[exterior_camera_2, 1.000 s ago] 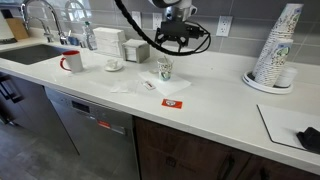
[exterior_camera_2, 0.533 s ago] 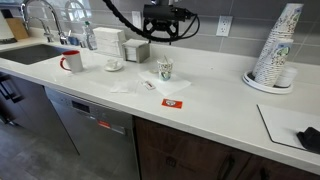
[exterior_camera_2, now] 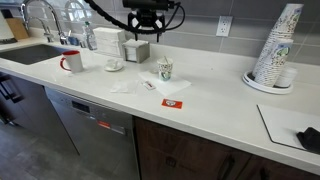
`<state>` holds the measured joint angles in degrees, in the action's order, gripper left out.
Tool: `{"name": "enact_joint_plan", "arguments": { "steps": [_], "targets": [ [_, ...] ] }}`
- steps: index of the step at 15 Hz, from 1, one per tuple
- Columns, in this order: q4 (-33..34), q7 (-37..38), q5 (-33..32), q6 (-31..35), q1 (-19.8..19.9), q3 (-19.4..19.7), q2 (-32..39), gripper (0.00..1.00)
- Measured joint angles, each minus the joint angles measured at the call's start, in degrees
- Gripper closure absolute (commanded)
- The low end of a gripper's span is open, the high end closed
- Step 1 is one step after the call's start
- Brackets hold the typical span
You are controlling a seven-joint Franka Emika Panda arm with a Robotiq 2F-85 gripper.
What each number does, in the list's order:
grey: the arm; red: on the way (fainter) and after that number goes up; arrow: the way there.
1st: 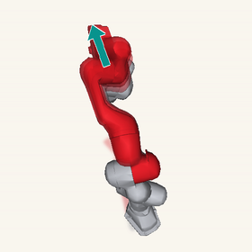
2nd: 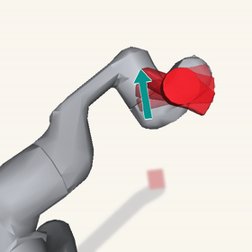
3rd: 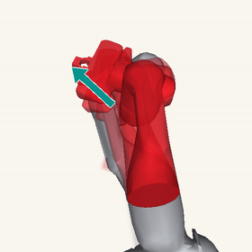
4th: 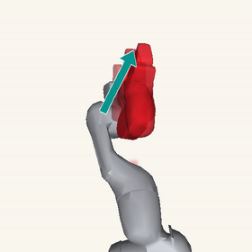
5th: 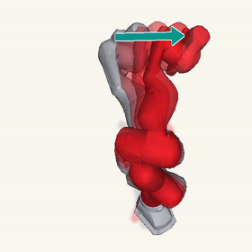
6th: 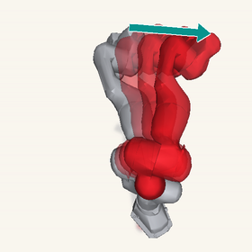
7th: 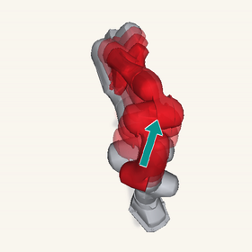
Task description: Put the stirrer from the napkin in the coffee cup.
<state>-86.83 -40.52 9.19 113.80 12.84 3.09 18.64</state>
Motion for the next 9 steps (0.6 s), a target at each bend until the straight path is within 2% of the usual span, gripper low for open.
{"name": "enact_joint_plan", "arguments": {
  "steps": [9],
  "targets": [
    [-0.6,0.0,0.0,0.0,-0.4,-0.4,-0.3,0.0]
  ]
}}
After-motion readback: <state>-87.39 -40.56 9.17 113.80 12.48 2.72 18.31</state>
